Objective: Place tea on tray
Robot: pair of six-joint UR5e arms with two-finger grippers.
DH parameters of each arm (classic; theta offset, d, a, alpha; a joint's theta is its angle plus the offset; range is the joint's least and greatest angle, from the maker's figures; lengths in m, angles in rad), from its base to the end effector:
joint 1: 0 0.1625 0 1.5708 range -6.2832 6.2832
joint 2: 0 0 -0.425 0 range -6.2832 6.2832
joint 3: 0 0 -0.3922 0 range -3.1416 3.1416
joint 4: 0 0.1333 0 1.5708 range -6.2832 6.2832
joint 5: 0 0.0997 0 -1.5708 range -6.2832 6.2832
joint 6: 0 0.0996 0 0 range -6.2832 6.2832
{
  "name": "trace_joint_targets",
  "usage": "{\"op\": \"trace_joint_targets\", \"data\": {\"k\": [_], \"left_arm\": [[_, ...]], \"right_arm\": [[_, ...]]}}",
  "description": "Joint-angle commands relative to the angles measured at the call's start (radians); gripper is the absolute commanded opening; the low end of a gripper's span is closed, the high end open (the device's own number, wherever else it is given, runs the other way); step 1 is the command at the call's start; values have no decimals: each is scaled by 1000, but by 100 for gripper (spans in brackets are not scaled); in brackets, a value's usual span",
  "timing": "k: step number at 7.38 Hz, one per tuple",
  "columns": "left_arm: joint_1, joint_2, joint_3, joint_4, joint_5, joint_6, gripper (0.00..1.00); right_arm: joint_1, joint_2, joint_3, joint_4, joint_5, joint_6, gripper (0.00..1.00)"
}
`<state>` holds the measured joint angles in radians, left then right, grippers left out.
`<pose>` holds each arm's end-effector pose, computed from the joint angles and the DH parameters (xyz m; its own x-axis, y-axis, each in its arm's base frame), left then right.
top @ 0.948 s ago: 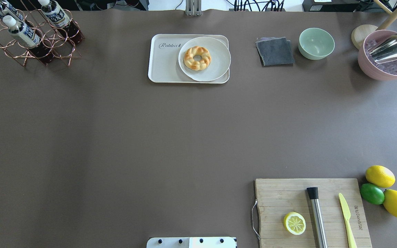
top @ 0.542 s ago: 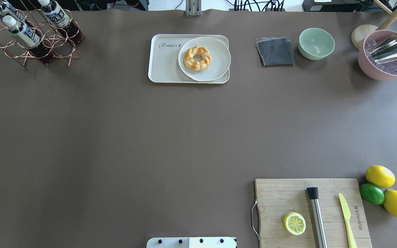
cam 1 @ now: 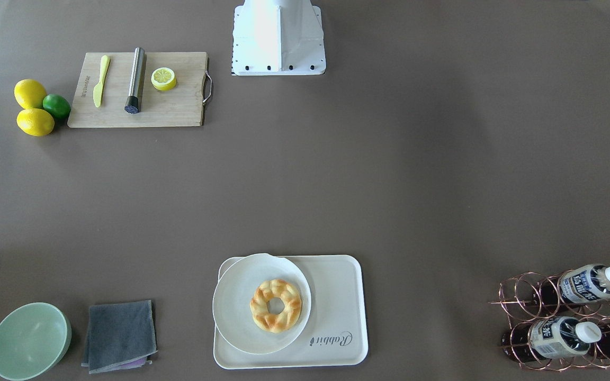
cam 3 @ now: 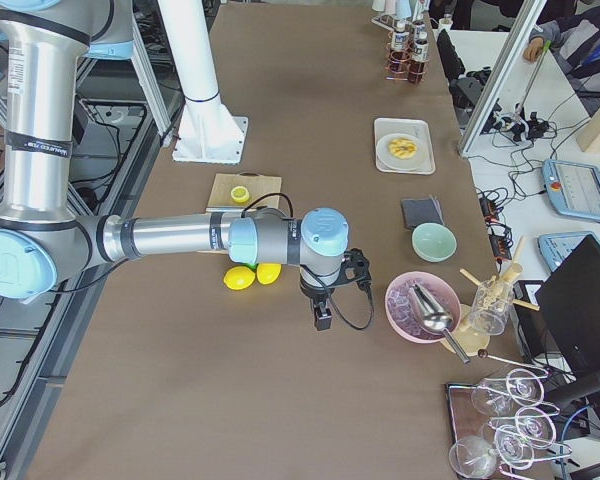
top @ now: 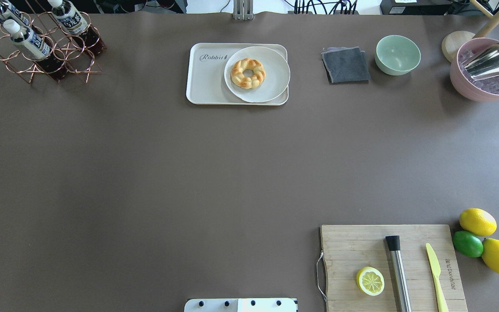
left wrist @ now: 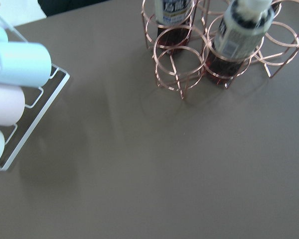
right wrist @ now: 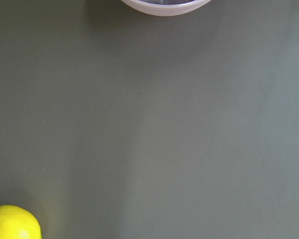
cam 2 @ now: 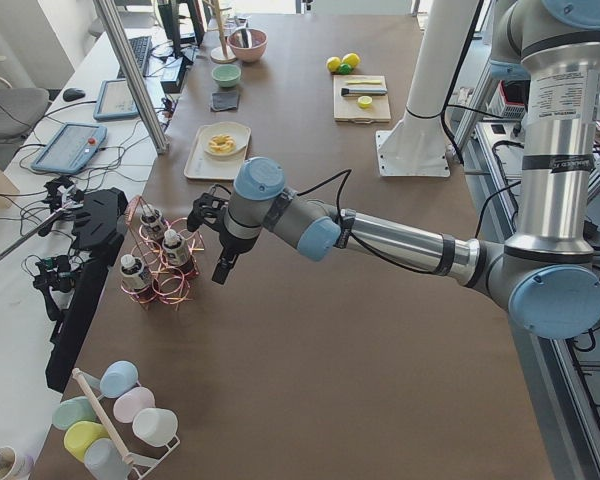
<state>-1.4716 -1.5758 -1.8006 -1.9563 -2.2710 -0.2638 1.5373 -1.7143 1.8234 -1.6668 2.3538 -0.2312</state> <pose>-0.0184 -0.5133 0.5003 0.7198 0.2218 -0.6578 0.1109 0.8986 0.4245 0.0486 -0.4316 0.6097 0.6816 -0.2611 0.6836 0.1949 0.9652 0.1744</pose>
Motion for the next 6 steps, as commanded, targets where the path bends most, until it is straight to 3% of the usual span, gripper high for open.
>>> {"op": "trace_joint_targets", "data": {"k": [1,3,6], "left_arm": [[140,-153,107,-157,114,-248,97],[221,-199,153,-267,249,-363,97],[226,-266,343,-466,315,-501,97]], "right_arm": [[-9,4,-1,4,9,4,100],[-26,4,-4,4,9,3,100],[-52,4,-9,4,4,4,100]]}}
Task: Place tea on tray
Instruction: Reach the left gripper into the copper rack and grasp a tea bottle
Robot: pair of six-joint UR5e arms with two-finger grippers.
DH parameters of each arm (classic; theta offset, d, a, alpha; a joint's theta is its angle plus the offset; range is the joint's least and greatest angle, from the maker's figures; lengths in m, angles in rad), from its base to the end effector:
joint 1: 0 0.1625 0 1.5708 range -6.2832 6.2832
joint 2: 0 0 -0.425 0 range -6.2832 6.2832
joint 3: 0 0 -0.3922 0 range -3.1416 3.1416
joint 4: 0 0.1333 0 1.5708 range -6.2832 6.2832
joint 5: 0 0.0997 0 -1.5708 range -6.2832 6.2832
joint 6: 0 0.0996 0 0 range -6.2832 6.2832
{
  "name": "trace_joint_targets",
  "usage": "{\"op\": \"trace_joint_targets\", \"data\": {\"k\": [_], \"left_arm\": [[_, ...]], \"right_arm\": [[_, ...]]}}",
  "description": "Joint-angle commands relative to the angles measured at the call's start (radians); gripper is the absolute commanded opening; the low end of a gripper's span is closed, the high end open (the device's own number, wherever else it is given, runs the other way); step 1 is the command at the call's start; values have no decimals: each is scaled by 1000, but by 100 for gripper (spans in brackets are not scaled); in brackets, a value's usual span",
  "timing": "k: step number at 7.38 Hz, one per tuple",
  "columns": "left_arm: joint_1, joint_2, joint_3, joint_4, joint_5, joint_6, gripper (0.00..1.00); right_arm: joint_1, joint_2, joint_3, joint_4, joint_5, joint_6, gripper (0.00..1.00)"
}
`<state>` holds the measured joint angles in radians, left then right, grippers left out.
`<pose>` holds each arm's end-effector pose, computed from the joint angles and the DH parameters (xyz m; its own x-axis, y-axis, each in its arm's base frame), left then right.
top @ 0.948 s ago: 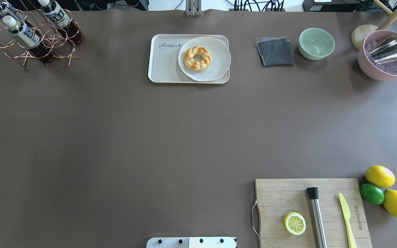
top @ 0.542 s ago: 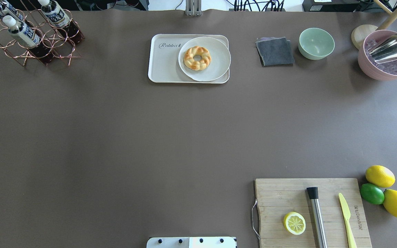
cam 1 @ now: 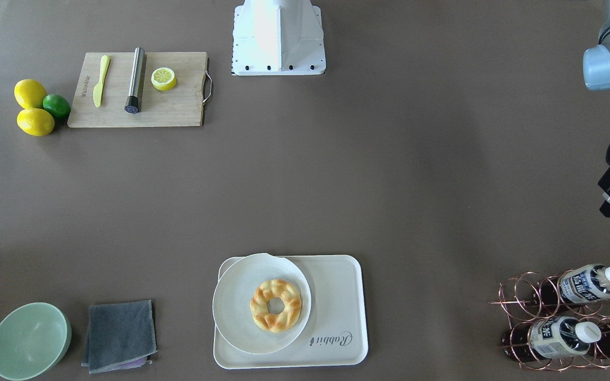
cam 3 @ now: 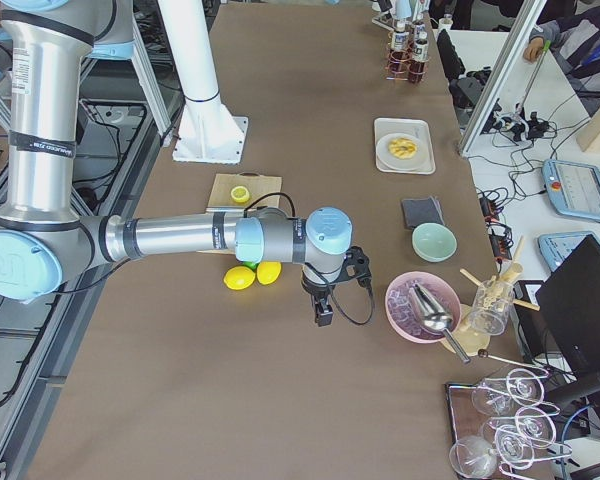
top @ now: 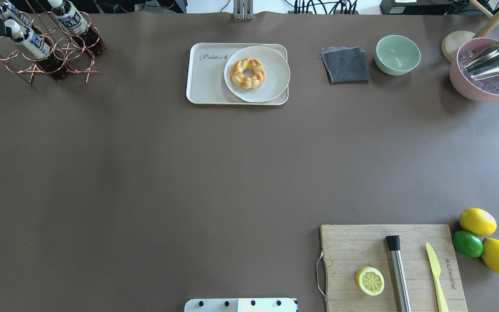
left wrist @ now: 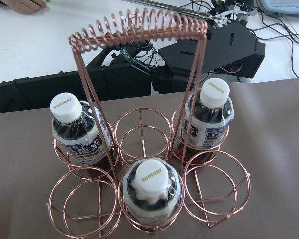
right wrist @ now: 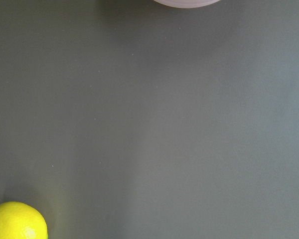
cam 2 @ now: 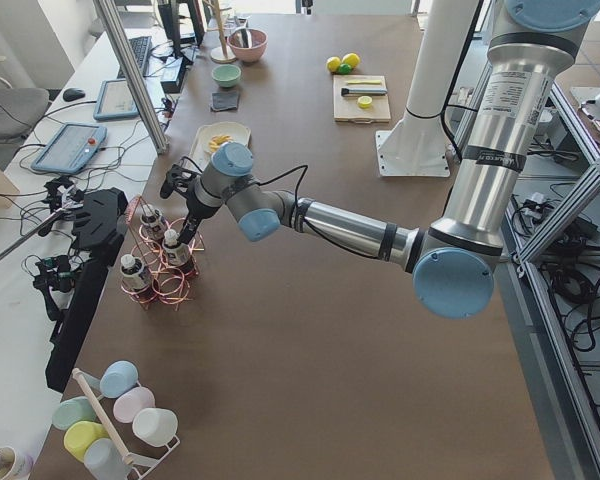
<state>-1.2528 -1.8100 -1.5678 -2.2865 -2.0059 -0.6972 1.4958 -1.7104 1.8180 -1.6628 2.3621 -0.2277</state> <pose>0.1051 -0.6112 0.4548 0.6945 0.1136 -0.7104 0.3451 0.8139 0.4674 0.0299 -0.4350 0.6097 0.6651 -0.2872 0.6893 0.2310 0.9569 0.1757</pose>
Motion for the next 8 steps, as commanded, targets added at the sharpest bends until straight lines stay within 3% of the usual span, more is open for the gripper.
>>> {"op": "trace_joint_targets", "data": {"k": [1,3,4,8], "left_arm": [[7,-66,164,-177,53,-71,97],[53,-92,178,-179,127,-112,97],[71,-92,184,-179,130,-119,91],[73,-75,184,-180,127,-72,84]], "right_arm": [[-14,0,-3,0,-6,1,100],[-16,0,-3,1,-17,-1,100],[-20,2,-2,1,-20,-1,100],[-20,2,0,1,-21,1,100]]}}
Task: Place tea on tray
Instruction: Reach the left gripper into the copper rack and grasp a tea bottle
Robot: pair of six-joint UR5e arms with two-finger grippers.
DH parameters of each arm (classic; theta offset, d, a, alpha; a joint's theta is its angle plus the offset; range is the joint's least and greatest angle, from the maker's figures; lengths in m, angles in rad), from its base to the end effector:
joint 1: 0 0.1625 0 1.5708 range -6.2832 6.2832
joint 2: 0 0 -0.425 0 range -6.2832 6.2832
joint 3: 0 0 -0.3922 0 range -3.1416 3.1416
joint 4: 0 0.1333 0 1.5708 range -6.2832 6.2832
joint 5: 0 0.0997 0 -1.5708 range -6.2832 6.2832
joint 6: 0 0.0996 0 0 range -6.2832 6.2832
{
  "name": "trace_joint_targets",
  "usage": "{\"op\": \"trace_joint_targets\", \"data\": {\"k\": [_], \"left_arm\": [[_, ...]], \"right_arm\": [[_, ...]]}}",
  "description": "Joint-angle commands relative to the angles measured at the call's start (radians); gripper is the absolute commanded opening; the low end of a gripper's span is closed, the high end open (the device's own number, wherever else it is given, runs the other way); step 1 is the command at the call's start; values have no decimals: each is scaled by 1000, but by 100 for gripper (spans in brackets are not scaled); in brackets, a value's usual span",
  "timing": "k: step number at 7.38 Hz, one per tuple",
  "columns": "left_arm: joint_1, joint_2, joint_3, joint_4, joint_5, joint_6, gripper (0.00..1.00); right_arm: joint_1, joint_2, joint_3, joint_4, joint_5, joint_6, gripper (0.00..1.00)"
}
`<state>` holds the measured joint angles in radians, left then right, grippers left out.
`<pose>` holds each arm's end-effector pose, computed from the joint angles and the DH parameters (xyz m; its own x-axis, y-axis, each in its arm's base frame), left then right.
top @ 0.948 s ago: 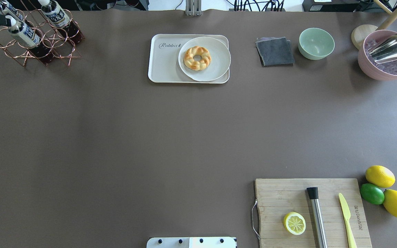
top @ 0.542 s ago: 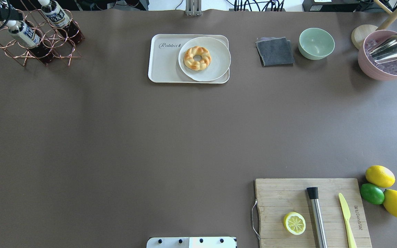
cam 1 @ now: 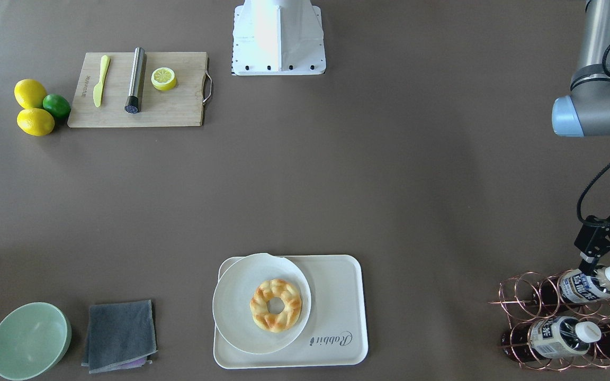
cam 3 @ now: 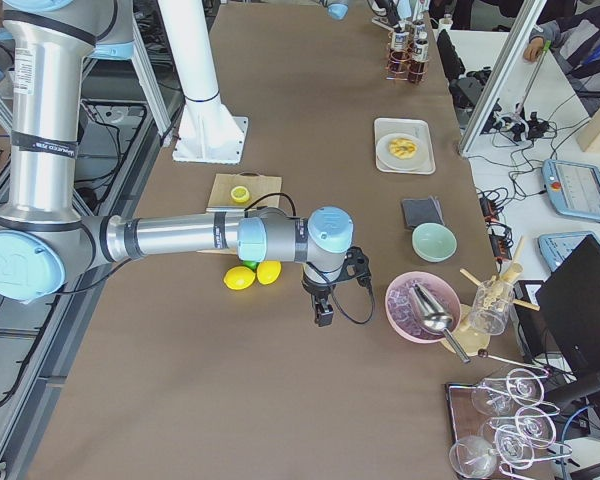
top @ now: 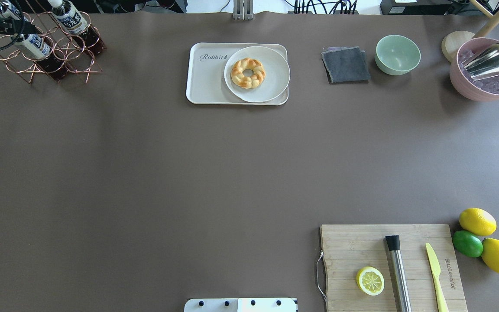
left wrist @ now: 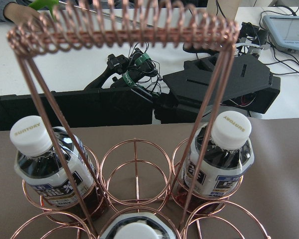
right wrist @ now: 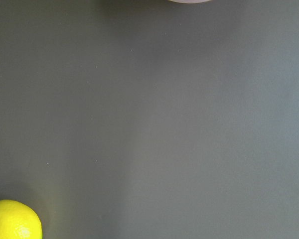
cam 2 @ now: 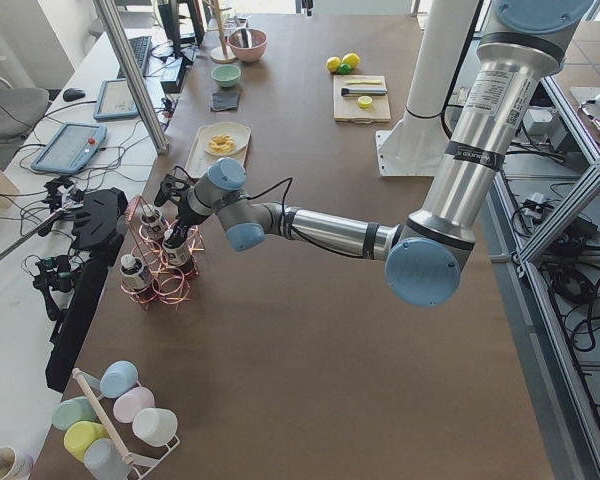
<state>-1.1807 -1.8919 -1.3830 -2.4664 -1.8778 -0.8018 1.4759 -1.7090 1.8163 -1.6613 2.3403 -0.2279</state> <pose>0.1539 -0.6456 0.4772 0.6856 0.0758 -0.7240 0.4264 0.7643 0.4838 0.0228 -0.4364 0.6113 0.6741 -0.3025 0.6739 0.2536 0.9516 0.1735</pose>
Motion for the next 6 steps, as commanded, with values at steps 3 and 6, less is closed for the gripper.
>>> {"op": "trace_joint_targets", "data": {"k": [3,6], "left_arm": [[-5,13,-2,1,-3,45,71],[-14,13,-2,1,-6,50,70]], "right_arm": [[0,-3,3,0,1,2,100],[0,-4,5,-2,2,2,100]]}}
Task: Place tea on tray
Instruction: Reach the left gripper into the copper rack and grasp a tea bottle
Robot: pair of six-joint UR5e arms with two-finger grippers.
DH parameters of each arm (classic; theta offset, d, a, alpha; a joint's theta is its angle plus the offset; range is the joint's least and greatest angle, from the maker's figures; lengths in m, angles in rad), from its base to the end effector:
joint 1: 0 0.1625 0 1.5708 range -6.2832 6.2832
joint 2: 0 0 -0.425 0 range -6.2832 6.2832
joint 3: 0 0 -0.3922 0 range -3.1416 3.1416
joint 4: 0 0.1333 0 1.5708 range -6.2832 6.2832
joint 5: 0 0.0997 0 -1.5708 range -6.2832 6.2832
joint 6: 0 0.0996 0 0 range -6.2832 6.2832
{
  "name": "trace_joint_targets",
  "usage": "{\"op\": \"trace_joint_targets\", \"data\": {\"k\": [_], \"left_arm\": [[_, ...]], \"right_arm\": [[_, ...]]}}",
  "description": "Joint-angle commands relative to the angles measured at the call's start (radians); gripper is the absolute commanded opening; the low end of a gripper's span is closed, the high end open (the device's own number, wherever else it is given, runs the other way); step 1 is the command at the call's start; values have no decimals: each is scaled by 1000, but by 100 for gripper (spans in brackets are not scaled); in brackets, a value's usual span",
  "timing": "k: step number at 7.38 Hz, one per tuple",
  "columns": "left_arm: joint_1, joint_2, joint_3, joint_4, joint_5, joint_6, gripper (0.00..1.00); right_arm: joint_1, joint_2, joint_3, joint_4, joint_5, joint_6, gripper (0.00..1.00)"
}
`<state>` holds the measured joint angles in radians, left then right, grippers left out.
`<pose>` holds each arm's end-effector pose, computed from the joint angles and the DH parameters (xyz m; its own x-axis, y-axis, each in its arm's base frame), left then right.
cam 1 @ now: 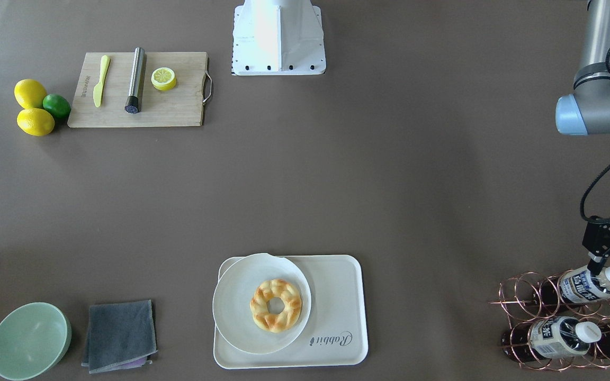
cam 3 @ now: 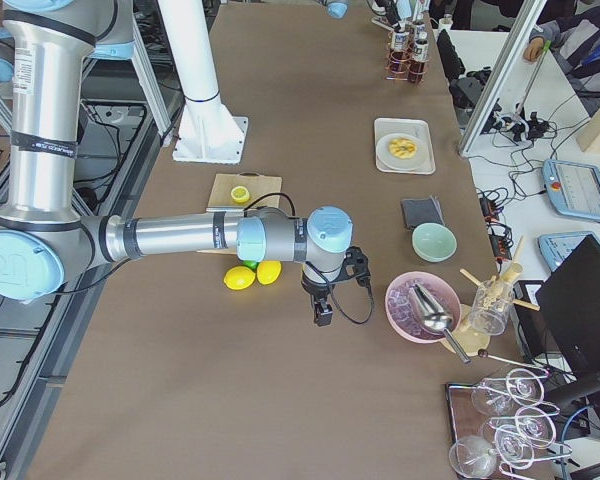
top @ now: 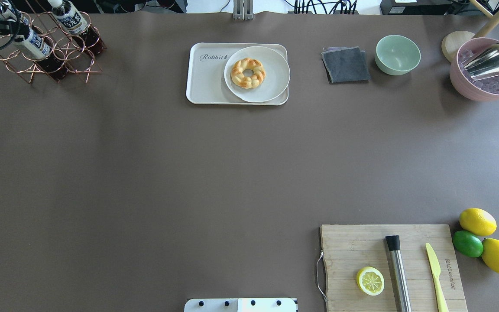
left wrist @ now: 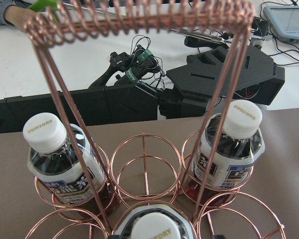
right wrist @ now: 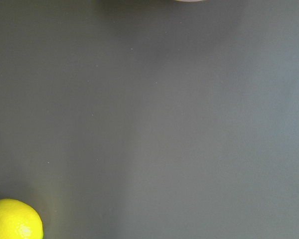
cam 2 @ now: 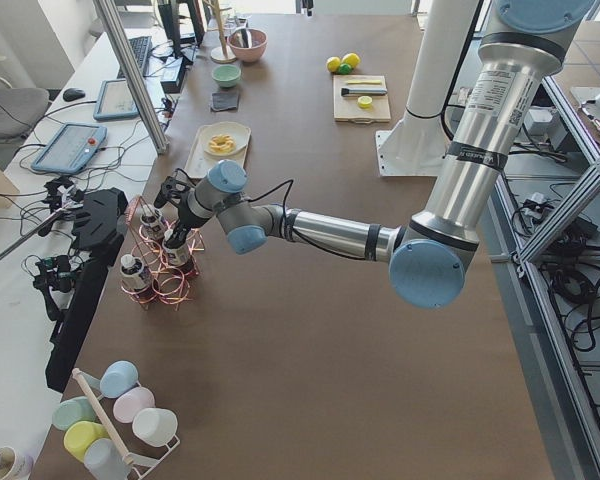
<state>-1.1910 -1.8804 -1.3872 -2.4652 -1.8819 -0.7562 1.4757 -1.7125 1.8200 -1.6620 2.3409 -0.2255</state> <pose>0.1461 -0.6432 0.4826 0.7059 0.0997 -0.7013 0.3992 0.7618 0.5102 0.0228 -0.4349 0.6110 0.6742 -0.3000 0.6748 0.2521 0.9524 0.1715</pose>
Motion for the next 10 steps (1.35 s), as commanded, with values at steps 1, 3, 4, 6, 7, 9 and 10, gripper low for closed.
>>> {"op": "trace_joint_targets", "data": {"k": [1,3,4,6,7,9,10], "left_arm": [[-9,1,4,2,0,9,69],[-12,-8,11,3,0,8,52],[-13,-9,11,3,0,8,45],[-15,-11,11,6,1,-3,19],[-16,-13,11,9,1,-6,0],[-56,-14,-4,17,-9,1,0],[-93,-13,-21,15,-64,8,0]], "right_arm": [[0,-4,4,-1,1,0,100],[0,-6,4,-1,3,0,100],[0,-6,2,-1,1,0,100],[0,-7,4,-1,1,0,100],[0,-7,4,-1,3,0,100],[0,-10,4,-1,6,0,100],[0,-18,8,-1,8,0,100]]}}
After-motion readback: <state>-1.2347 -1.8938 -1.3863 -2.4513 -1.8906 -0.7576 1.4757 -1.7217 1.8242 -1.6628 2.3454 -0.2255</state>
